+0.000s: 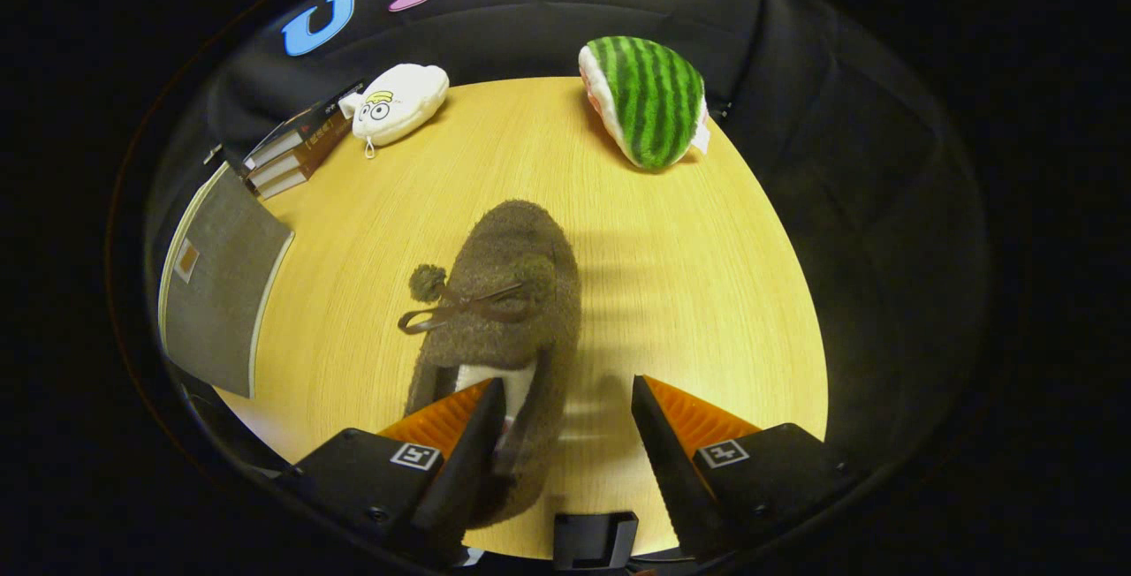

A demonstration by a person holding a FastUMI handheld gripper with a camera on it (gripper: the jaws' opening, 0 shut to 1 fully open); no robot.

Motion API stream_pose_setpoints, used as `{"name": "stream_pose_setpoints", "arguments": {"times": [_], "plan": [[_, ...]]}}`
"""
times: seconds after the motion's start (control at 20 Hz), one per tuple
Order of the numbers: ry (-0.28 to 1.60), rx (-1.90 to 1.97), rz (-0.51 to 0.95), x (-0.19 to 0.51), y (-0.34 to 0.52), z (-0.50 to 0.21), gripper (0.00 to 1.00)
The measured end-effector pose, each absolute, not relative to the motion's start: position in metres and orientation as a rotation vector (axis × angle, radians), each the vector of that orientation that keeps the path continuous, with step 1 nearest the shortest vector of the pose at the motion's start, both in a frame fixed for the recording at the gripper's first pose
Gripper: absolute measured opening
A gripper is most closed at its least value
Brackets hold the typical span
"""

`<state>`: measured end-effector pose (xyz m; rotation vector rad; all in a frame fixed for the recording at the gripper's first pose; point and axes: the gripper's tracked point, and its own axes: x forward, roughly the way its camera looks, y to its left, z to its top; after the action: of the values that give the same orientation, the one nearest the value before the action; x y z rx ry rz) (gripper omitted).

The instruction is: Open the storage box then place both shoes into the box .Put the left shoe in first, then the right shoe, with the right side of both shoes facing outward in a uniform manner.

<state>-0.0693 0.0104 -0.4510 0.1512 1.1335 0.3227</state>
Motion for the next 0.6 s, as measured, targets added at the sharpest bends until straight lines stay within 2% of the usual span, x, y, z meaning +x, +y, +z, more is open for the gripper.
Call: {"name": "stream_pose_setpoints", "arguments": {"times": [0.05, 0.1, 0.15, 0.25, 0.3, 0.35, 0.45, 0.5, 0.6], "plan": [[1.130, 0.165, 0.315, -0.062, 0.014, -0.453, 0.87], [1.130, 0.174, 0.308, -0.055, 0.018, -0.453, 0.76], [1.126, 0.173, 0.297, -0.049, 0.020, -0.454, 0.71], [1.129, 0.158, 0.299, -0.046, 0.032, -0.455, 0.56], [1.124, 0.127, 0.293, -0.044, 0.030, -0.456, 0.36], [1.115, 0.077, 0.277, -0.043, 0.026, -0.455, 0.35], [1.102, 0.050, 0.248, -0.041, 0.022, -0.452, 0.14], [1.110, 0.055, 0.242, -0.044, 0.022, -0.449, 0.08], [1.108, 0.074, 0.219, -0.046, 0.019, -0.434, 0.06]]}}
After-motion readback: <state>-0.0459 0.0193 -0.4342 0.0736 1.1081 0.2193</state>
